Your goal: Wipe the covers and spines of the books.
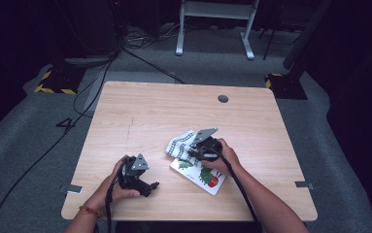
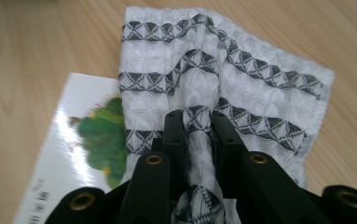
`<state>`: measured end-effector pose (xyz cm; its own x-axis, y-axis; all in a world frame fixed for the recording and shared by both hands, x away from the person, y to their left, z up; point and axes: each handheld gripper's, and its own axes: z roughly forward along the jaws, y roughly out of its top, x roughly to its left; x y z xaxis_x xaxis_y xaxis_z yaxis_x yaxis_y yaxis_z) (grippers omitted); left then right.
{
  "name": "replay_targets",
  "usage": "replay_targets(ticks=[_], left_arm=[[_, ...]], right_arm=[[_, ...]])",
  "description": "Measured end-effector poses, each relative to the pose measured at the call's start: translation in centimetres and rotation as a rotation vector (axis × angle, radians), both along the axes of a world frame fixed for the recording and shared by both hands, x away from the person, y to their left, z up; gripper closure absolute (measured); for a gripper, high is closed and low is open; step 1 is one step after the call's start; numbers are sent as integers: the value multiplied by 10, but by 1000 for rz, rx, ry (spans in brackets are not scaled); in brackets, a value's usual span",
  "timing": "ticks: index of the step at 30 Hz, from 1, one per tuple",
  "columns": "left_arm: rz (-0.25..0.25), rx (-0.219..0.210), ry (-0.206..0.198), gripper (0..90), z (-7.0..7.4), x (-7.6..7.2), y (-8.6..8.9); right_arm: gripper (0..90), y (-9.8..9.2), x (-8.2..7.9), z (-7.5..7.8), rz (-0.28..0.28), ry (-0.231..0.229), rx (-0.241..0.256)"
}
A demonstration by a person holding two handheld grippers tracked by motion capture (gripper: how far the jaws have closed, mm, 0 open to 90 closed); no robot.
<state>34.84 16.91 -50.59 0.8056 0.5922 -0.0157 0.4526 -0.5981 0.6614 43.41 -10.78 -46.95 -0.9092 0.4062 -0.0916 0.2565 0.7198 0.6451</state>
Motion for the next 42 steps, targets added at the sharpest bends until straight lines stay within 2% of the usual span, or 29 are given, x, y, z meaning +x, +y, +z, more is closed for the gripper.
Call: replay_targets(ticks=[2, 5, 8, 11, 17, 22, 25, 27, 31, 32, 34, 36, 38, 42], left_arm=[[0, 0, 0, 4, 0, 0, 0], [0, 0, 0, 4, 0, 0, 0], [1, 1, 0, 4, 0, 0, 0], [0, 2, -1, 4, 0, 0, 0], [1, 1, 0, 4, 0, 0, 0], [3, 0, 0, 4, 0, 0, 0], [4, 0, 0, 4, 0, 0, 0], [4, 0, 0, 4, 0, 0, 0], [3, 0, 0, 4, 0, 0, 0], [3, 0, 0, 4, 0, 0, 0], [3, 0, 0, 4, 0, 0, 0], [4, 0, 0, 4, 0, 0, -1], [9, 1, 2, 5, 0, -1, -1], [9, 0, 0, 4, 0, -1, -5]], right_arm=[[801, 10, -13, 0, 79, 14, 8], [803, 20, -33, 1, 154, 8, -12], [803, 20, -51, 0, 196, 9, -17], [802, 9, -61, -1, 208, 16, -14], [800, -35, -78, -3, 203, 45, 4], [800, -81, -82, -3, 136, 61, 2], [801, -110, -77, -4, 65, 55, 6], [802, -130, -71, -5, -5, 47, 13], [805, -155, -54, -1, -116, 19, 21], [805, -161, -49, -1, -143, 16, 34], [806, -170, -40, -1, -196, 2, 29], [806, -176, -34, -2, -234, 7, 49], [806, -178, -29, -4, -264, 1, 41], [806, -174, -21, -10, -290, 0, 34]])
